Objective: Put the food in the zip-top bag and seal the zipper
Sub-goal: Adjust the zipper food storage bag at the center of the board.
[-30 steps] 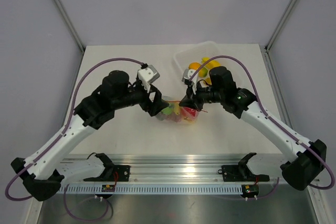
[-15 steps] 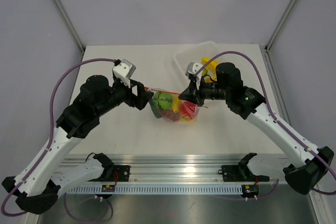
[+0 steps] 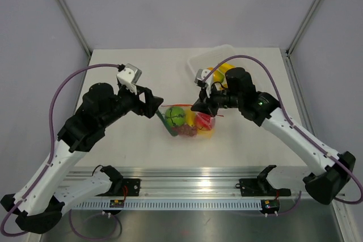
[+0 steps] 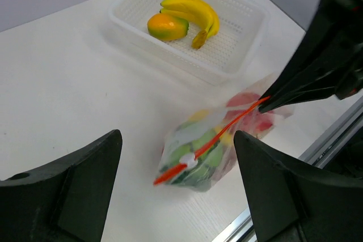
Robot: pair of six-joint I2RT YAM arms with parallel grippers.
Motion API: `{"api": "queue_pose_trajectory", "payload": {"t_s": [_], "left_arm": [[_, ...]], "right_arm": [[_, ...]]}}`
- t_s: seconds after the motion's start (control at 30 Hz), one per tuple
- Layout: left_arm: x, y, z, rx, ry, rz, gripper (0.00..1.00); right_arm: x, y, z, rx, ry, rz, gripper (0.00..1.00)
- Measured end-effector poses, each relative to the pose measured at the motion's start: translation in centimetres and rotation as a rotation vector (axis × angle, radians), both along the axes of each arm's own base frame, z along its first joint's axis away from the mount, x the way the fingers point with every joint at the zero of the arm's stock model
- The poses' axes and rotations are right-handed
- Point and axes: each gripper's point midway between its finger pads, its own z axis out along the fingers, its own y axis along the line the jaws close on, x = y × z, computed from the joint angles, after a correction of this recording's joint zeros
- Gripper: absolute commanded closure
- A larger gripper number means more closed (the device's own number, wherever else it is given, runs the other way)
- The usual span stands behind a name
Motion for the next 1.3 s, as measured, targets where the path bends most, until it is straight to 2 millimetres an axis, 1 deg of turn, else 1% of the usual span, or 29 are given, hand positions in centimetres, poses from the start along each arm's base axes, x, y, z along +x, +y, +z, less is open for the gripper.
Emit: {"api": "queue_pose_trajectory", "payload": {"t_s": [0.07, 0.1, 0.17, 0.2, 0.27, 0.33, 0.4, 0.43, 0.5, 0.53, 0.6, 0.63, 0.67, 0.7, 0.73, 0.83, 0.93, 1.13, 1.3], "left_arm": [[-0.2, 0.2, 0.6, -0.012, -0.014, 0.004, 0.17], [-0.3, 0.3, 0.9, -0.019, -0.023, 0.005, 0.17], [-0.4, 0.5, 1.2, -0.025, -0.031, 0.010, 0.17], [-0.4, 0.6, 1.2, -0.025, -0.031, 0.011, 0.17], [-0.4, 0.6, 1.2, -0.025, -0.031, 0.011, 0.17], [-0.3, 0.5, 1.0, -0.019, -0.025, 0.012, 0.18], [-0.1, 0.4, 0.7, -0.008, -0.023, 0.009, 0.23], [-0.1, 0.3, 0.5, 0.002, -0.020, 0.004, 0.27], [0.0, 0.1, -0.1, 0.032, -0.016, -0.015, 0.31], [0.0, -0.1, -0.4, 0.054, -0.020, -0.037, 0.33], [0.1, -0.6, -1.2, 0.097, -0.027, -0.079, 0.34], [0.2, -0.9, -2.0, 0.124, -0.026, -0.102, 0.35], [0.2, -1.1, -2.8, 0.152, -0.025, -0.127, 0.40], [0.2, -1.3, -3.7, 0.182, -0.021, -0.153, 0.42], [0.2, -1.5, -4.7, 0.212, -0.015, -0.184, 0.42], [0.0, -2.0, -7.1, 0.287, -0.008, -0.261, 0.52], [-0.6, -2.2, -9.0, 0.357, -0.026, -0.351, 0.55], [-1.5, -1.7, -10.6, 0.444, -0.133, -0.457, 0.55], [-1.6, -1.6, -10.8, 0.479, -0.182, -0.494, 0.57]], "right_arm": [[-0.6, -0.4, 3.2, 0.068, -0.083, 0.004, 1.00], [-0.8, -0.5, 4.1, 0.088, -0.106, 0.005, 1.00], [-0.8, -0.4, 3.9, 0.098, -0.117, 0.009, 1.00], [-0.5, -0.2, 2.8, 0.081, -0.098, 0.009, 1.00], [0.3, 0.3, -0.6, 0.015, -0.024, 0.003, 1.00], [1.0, 0.6, -5.0, -0.076, 0.077, -0.007, 1.00], [0.8, 0.3, -7.5, -0.129, 0.136, -0.011, 1.00], [0.6, 0.1, -7.8, -0.140, 0.147, -0.010, 1.00], [0.3, -0.1, -6.9, -0.126, 0.124, -0.007, 1.00], [0.2, -0.2, -6.1, -0.112, 0.102, -0.004, 1.00], [0.0, -0.4, -4.5, -0.087, 0.061, 0.001, 1.00], [0.0, -0.4, -3.6, -0.075, 0.038, 0.003, 1.00], [0.0, -0.5, -3.2, -0.069, 0.025, 0.005, 1.00], [0.0, -0.5, -2.8, -0.065, 0.015, 0.008, 1.00], [0.0, -0.5, -2.7, -0.065, 0.010, 0.010, 1.00], [-0.2, -0.7, -3.0, -0.079, 0.014, 0.017, 1.00], [-0.3, -0.8, -3.1, -0.086, 0.012, 0.023, 1.00], [-0.4, -0.8, -3.2, -0.091, 0.014, 0.031, 1.00], [-0.5, -0.8, -3.2, -0.090, 0.013, 0.036, 1.00]]}}
